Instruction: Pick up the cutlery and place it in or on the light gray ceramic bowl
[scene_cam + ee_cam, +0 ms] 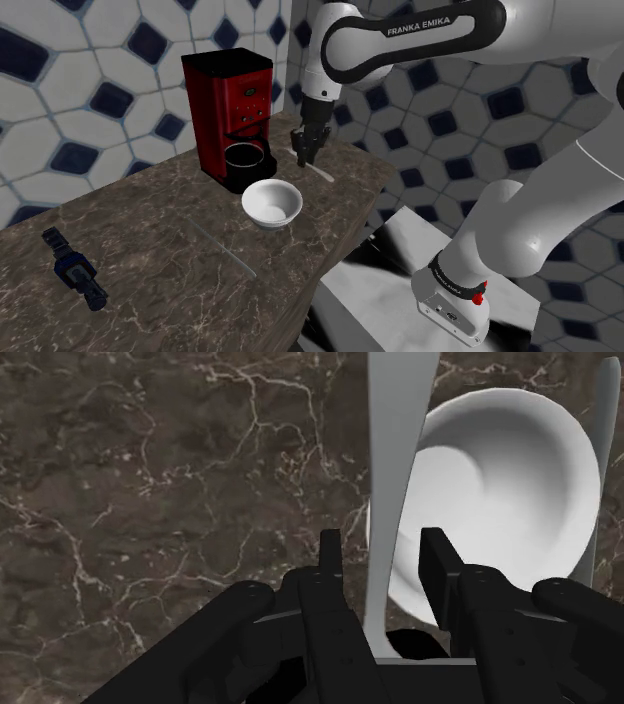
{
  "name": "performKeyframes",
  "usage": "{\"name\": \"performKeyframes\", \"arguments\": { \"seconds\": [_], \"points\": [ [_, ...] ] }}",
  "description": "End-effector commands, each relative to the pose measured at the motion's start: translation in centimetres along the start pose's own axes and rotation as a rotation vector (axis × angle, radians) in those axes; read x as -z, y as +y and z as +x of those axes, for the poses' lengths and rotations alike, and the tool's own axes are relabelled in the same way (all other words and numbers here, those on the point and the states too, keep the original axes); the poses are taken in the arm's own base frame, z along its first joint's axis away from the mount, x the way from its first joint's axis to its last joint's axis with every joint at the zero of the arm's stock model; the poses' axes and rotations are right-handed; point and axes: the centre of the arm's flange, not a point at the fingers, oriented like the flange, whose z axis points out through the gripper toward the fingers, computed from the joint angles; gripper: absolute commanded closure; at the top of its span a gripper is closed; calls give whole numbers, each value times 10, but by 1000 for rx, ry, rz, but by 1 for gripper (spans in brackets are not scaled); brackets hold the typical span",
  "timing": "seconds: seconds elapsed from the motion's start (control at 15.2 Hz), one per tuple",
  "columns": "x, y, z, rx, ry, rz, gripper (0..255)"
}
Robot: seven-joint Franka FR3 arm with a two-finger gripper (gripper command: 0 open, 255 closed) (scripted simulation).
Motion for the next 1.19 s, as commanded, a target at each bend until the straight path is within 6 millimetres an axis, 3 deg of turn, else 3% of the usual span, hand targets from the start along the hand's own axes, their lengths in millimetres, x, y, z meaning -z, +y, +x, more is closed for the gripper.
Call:
{"name": "performKeyframes", "arguments": {
  "seconds": [0.0,0.33,1.12],
  "points": [
    [-8,-29,1,1,2,1,255],
    [-24,-93,5,1,2,1,255],
    [-79,-82,11,1,2,1,255]
  ]
}}
